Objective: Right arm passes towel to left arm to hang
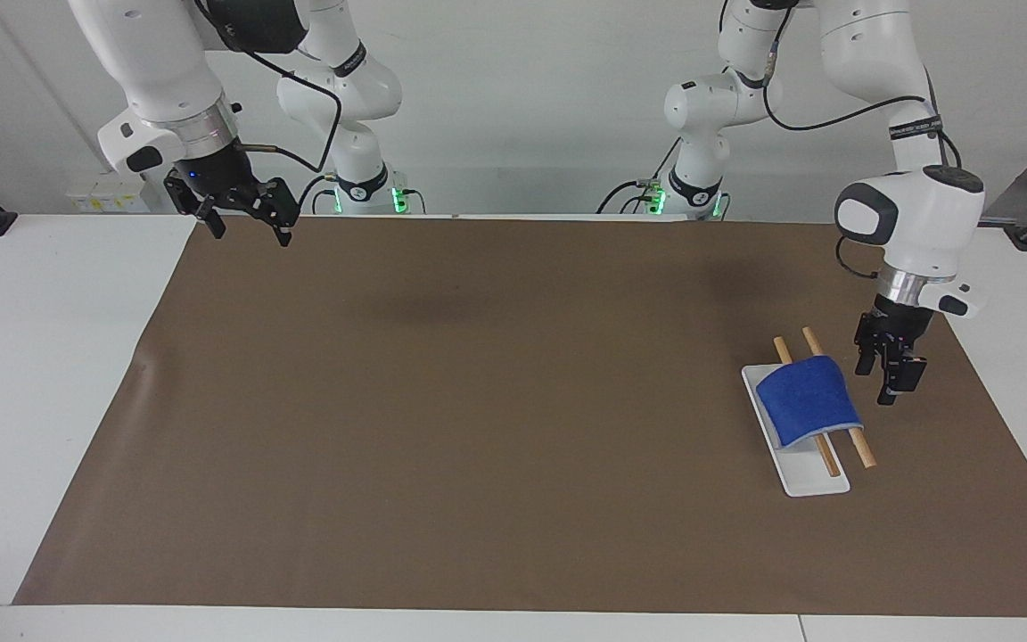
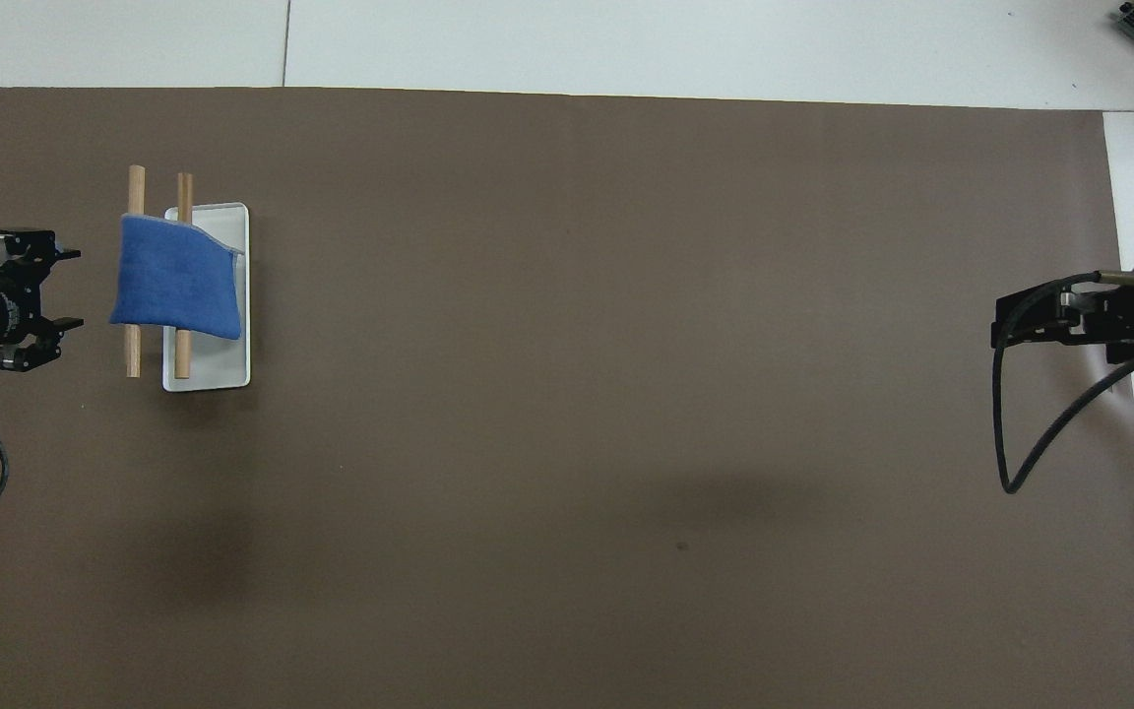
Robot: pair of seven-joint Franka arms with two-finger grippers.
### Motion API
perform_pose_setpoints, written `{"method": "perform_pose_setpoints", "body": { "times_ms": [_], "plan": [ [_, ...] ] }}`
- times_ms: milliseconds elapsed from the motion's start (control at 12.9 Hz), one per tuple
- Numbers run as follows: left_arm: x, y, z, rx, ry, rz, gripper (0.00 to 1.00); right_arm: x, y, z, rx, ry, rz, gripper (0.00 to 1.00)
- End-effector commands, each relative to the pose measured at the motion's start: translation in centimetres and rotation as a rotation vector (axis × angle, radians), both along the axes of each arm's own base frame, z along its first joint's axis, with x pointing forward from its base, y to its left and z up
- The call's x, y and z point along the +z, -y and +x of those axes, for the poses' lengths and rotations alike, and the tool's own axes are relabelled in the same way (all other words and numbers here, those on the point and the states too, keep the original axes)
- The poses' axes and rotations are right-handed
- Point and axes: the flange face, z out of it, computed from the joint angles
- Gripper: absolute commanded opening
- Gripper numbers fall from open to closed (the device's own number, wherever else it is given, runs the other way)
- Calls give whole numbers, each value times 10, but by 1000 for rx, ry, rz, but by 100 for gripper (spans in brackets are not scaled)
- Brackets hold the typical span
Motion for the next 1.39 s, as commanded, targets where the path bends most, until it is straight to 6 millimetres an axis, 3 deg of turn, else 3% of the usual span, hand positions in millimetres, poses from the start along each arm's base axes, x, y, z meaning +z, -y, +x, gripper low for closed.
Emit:
{"method": "perform_pose_setpoints", "body": {
  "times_ms": [0, 310, 620, 852, 1007, 1162, 1317],
  "plan": [
    [21, -13, 17, -81, -44, 10, 81, 1, 3, -2, 12, -1, 2, 100],
    [61, -15, 30, -226, -101, 27, 79, 1, 4, -2, 12, -2, 2, 100],
    [115, -7, 29, -382, -200, 80, 77, 1, 4, -2, 10, -4, 2, 100],
    [155, 11, 25, -475, -256, 93, 76, 1, 6, -2, 7, -4, 2, 100],
    [184, 37, 21, -553, -281, 126, 76, 1, 6, -2, 9, -4, 2, 100],
    [198, 62, 14, -739, -347, 191, 76, 1, 6, -2, 7, -4, 2, 100],
    [205, 72, 5, -868, -379, 213, 76, 1, 6, -2, 7, -4, 2, 100]
  ]
}}
